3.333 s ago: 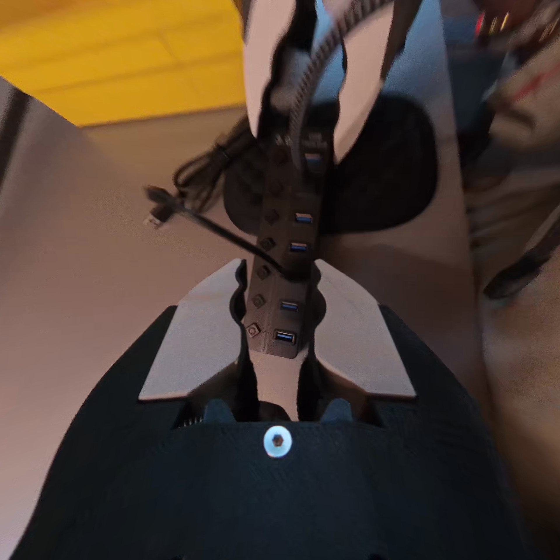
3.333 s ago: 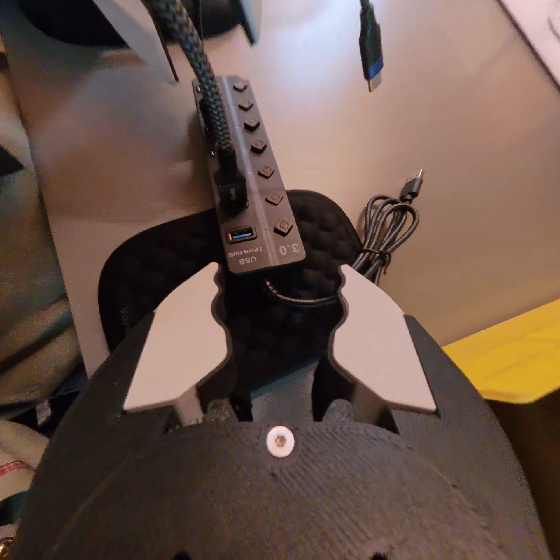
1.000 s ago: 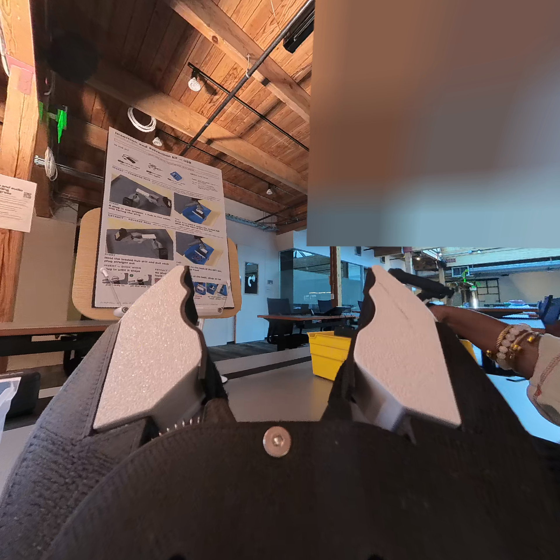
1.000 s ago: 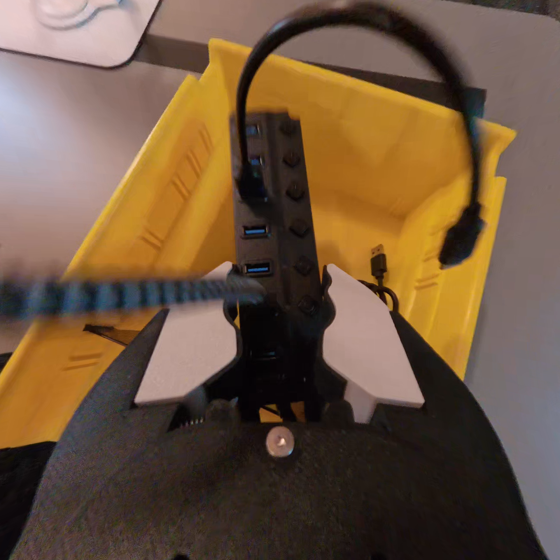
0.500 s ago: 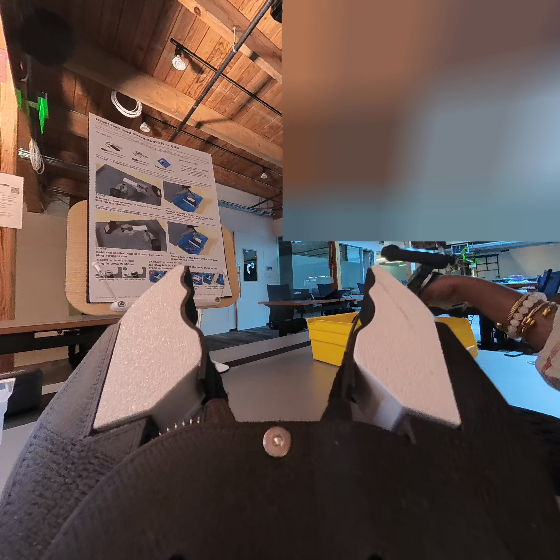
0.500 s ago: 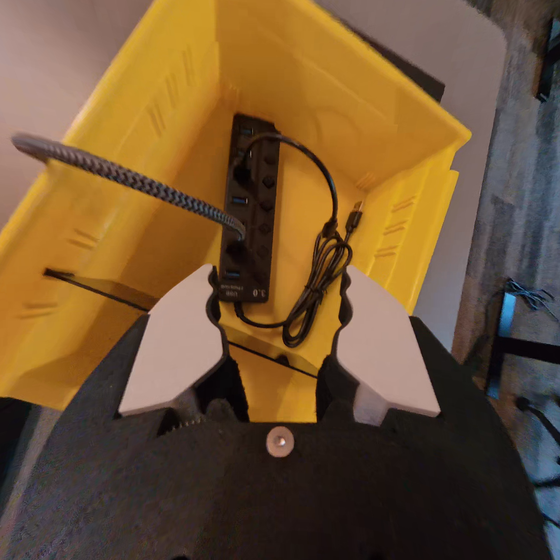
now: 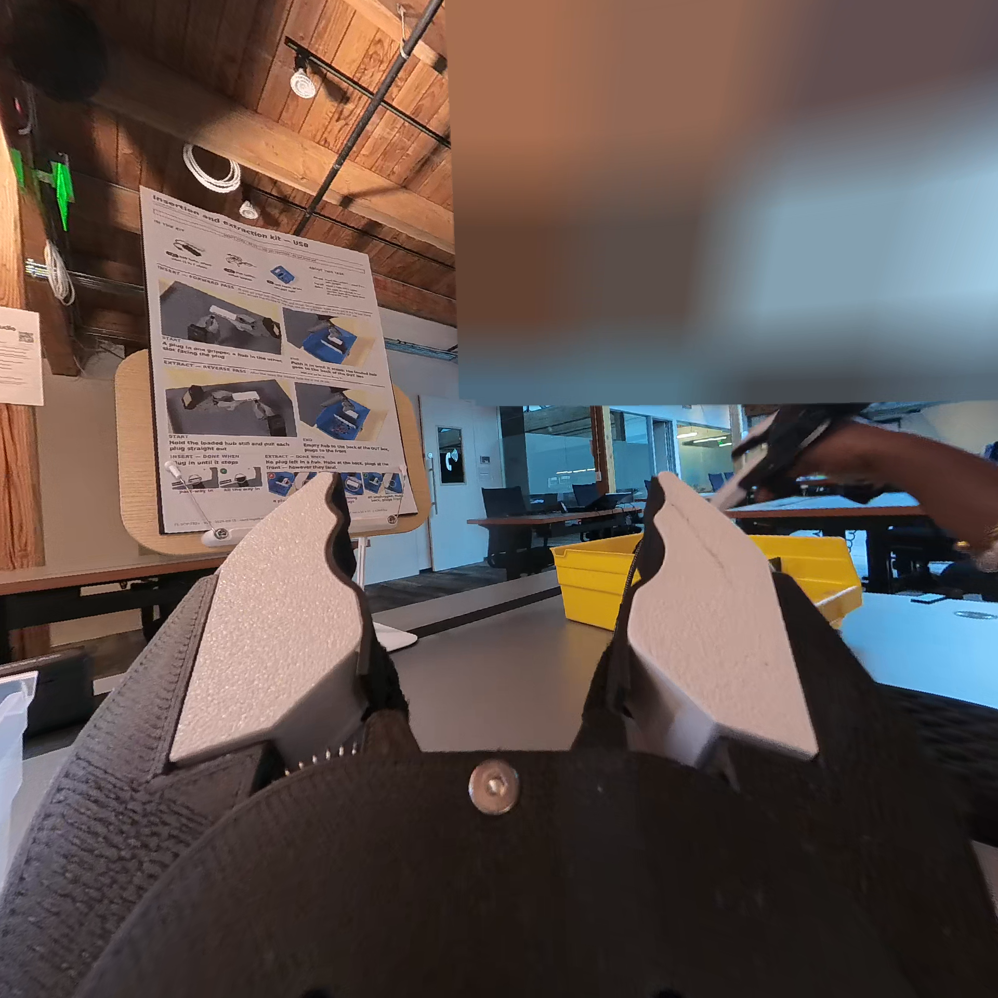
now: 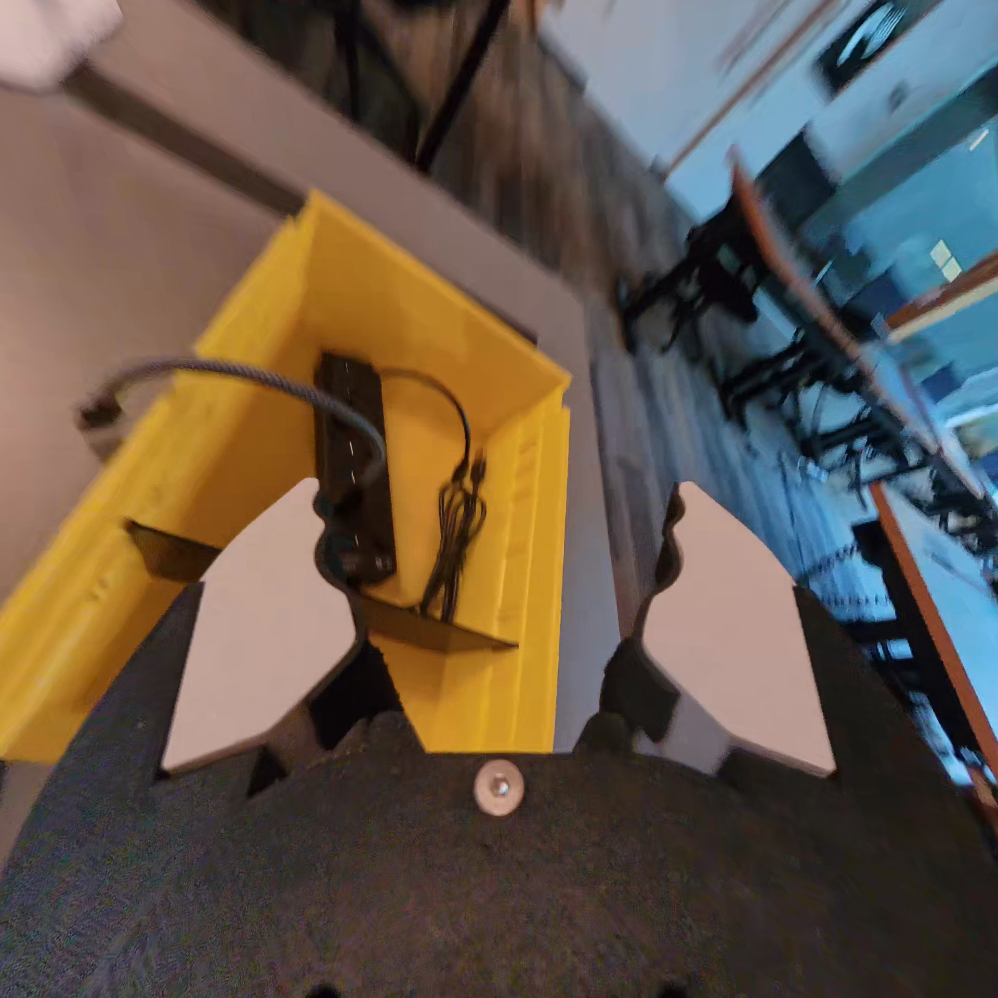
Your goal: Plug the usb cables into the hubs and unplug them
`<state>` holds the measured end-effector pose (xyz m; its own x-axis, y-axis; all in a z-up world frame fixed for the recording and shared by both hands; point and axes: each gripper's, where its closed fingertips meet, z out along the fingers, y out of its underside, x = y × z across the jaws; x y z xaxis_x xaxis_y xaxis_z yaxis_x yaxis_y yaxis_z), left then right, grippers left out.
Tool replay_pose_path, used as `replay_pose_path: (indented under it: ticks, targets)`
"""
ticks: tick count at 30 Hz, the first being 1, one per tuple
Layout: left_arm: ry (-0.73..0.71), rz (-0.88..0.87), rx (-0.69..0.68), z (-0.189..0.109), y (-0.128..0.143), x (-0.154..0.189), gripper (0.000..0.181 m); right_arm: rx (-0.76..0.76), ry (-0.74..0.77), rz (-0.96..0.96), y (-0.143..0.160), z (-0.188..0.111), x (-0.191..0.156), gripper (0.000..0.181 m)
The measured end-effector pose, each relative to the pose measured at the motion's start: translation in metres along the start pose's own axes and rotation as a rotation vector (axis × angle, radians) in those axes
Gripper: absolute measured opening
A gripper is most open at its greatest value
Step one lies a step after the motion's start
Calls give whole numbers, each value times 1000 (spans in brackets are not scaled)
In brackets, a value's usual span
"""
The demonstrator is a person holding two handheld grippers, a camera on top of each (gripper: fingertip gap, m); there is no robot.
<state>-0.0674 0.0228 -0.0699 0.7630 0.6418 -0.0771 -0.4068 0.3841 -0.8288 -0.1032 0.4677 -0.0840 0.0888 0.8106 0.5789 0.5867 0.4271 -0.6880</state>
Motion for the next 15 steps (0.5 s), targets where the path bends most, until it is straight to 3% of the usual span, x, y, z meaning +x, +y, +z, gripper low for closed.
replay_pose_path:
  ticks: [4,7,10,13,15]
  targets:
    - [6,17,-15,0,3,2,102,468,-8,107,-65,-59,-19,118]
    - [12,33,-27,1,5,4,102,762,-87,171,-97,-110,-48,113]
    - [19,48,-38,1,7,6,101,887,-250,180,-107,-141,-93,103]
    - [23,60,-43,1,7,7,101,968,-506,155,-108,-165,-151,70]
    - [24,64,-41,1,7,8,100,1028,-665,129,-104,-178,-188,60]
